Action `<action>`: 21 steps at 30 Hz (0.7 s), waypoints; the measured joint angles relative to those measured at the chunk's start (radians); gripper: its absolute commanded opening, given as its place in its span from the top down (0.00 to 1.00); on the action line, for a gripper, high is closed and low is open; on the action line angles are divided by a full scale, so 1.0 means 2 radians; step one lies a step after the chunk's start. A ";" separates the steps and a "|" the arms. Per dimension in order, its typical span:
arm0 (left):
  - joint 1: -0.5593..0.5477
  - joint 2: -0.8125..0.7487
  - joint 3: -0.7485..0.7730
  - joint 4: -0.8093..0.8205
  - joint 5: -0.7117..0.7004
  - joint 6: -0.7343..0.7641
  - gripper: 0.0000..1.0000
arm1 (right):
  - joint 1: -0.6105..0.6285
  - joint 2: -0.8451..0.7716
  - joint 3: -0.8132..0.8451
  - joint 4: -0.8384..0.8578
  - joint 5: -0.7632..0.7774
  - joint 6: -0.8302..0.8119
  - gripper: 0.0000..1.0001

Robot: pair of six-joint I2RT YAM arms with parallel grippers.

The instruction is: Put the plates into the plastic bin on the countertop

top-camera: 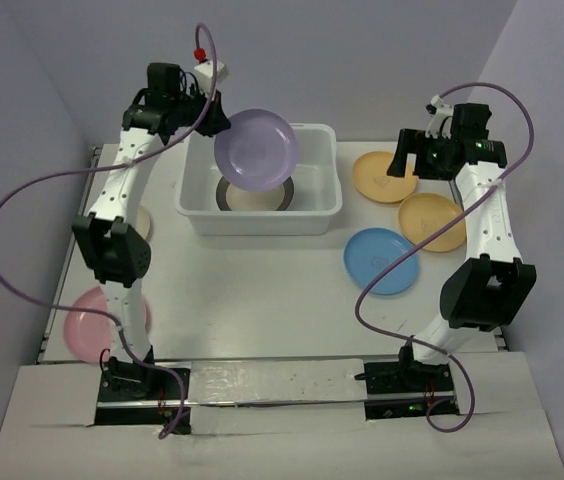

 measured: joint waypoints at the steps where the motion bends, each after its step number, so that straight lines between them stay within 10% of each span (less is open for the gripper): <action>1: 0.001 0.024 0.005 -0.001 -0.015 -0.011 1.00 | -0.007 -0.007 -0.014 -0.004 0.001 -0.008 0.00; 13: -0.007 0.136 -0.027 0.010 -0.123 -0.045 0.99 | -0.053 -0.113 -0.231 -0.061 0.015 -0.077 0.07; 21: -0.015 0.149 -0.022 0.030 -0.134 -0.044 0.74 | -0.097 -0.126 -0.289 -0.077 0.029 -0.110 0.22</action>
